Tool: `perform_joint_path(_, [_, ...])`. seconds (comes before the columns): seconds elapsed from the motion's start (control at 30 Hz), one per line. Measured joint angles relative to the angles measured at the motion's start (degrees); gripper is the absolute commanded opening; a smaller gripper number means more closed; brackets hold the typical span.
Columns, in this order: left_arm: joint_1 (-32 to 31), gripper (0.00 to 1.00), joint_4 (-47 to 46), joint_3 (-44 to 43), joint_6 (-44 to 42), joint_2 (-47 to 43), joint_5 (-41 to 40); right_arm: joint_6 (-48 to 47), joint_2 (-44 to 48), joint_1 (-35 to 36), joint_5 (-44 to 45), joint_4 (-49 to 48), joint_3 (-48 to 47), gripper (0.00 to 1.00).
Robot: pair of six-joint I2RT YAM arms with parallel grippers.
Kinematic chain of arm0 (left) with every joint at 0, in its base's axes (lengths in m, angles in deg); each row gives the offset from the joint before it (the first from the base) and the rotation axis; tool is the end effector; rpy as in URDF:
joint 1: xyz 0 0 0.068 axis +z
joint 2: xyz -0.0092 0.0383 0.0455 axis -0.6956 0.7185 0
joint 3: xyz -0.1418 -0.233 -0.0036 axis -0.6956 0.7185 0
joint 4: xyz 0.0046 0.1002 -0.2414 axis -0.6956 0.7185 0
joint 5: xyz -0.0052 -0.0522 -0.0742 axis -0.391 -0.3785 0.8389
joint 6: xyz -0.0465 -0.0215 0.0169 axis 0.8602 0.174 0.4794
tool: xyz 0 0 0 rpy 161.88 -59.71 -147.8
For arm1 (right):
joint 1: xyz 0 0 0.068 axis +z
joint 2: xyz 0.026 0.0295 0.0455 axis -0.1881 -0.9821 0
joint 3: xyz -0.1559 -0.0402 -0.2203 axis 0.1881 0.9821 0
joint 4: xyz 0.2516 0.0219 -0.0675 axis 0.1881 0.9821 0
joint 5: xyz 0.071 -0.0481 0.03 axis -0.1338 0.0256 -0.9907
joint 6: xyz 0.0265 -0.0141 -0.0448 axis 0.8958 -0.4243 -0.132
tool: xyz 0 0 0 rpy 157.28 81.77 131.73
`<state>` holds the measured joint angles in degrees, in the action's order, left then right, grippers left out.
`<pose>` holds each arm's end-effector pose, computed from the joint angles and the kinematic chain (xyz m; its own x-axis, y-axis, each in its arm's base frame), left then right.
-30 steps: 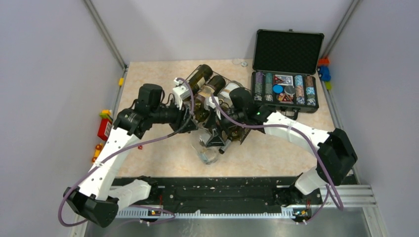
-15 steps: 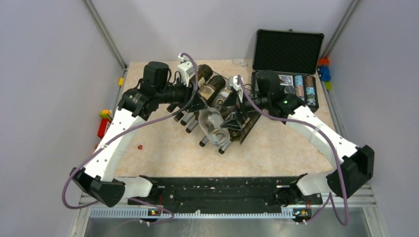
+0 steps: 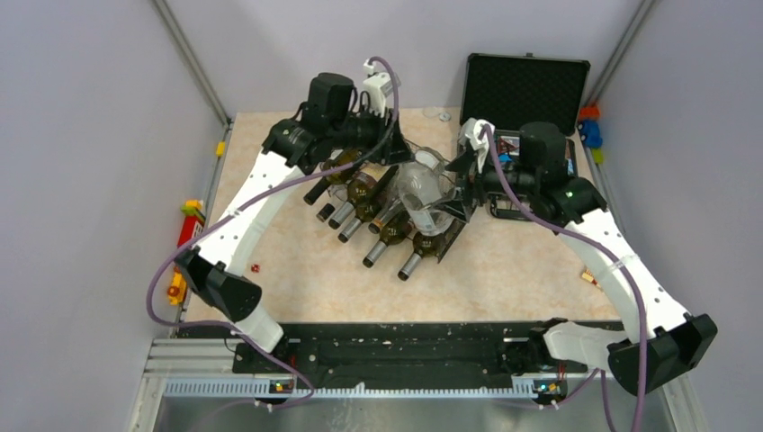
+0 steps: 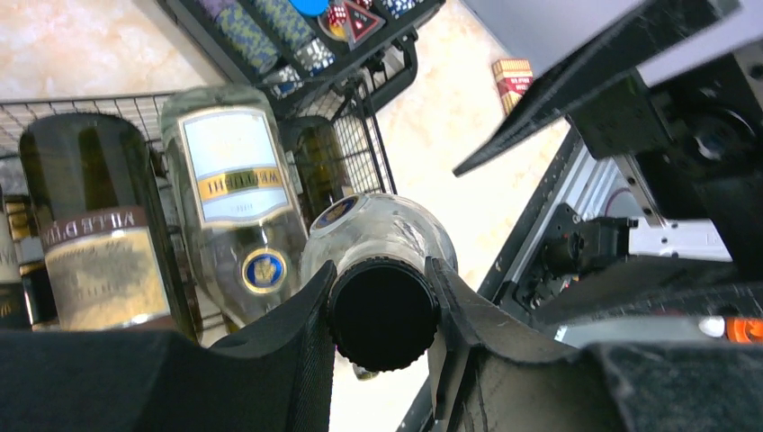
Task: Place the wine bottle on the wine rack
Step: Pick up the wine bottle from the center of the board.
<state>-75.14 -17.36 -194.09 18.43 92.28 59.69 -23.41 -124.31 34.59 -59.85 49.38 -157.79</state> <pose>0.2822 -0.1916 0.4494 -0.5609 0.1366 -0.8165 0.7372 0.5313 -0.4175 0.2191 0.1241 0.3958 -0.0742 -0.2727 -0.9592 -0.9510 0.3090 -0.0143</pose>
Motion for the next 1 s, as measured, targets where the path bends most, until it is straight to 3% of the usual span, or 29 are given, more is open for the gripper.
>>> perform_joint_path(0.37, [-1.7,0.00,-4.6,-10.8,6.3,12.2,-3.6,3.4,1.2,0.3,17.5,-0.5,2.6,0.99])
perform_joint_path(0.67, [-2.1,0.00,-6.8,-11.0,10.4,13.1,-3.4,1.7,-0.5,4.8,34.3,-4.7,9.0,0.99])
perform_joint_path(1.0, [-1.9,0.00,-14.8,-3.8,11.1,10.5,-3.2,-0.4,-2.8,6.0,41.0,-10.4,11.6,0.95])
